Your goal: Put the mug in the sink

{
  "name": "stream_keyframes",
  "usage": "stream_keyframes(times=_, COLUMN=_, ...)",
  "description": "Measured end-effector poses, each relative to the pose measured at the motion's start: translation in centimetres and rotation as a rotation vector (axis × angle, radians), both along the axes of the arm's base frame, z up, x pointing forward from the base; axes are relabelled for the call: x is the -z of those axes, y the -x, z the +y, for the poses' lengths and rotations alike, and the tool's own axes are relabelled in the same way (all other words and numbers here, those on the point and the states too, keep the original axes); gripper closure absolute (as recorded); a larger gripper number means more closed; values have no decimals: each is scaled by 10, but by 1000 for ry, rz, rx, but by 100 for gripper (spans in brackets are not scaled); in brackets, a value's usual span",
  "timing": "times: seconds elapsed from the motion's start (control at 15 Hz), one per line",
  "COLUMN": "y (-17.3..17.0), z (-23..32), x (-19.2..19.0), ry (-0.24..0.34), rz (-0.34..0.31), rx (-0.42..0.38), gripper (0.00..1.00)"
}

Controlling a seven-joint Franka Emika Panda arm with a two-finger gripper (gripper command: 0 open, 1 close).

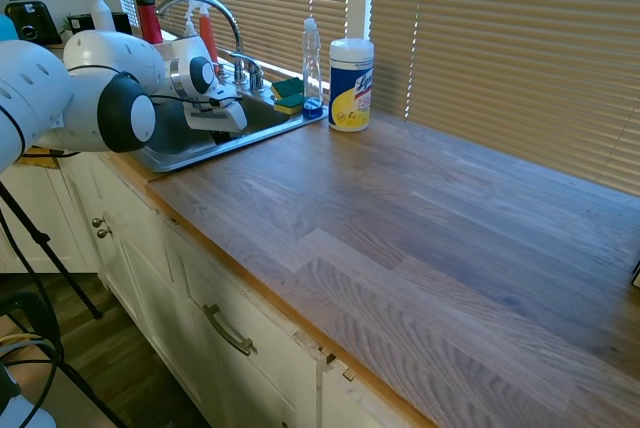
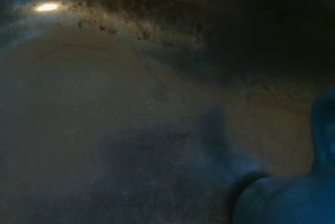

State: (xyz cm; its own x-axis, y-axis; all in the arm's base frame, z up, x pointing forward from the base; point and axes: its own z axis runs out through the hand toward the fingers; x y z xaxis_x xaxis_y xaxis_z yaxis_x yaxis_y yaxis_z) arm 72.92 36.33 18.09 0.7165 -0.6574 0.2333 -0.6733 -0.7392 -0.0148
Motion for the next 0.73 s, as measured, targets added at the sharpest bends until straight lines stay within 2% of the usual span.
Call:
stream_keyframes(times=0.4, y=-5, z=-8, x=-4, ry=14, rz=-16, rx=-3, gripper=0)
stream_keyframes(times=0.73, y=3, z=22, x=-51, ry=29, rz=-75, rx=-30, gripper=0)
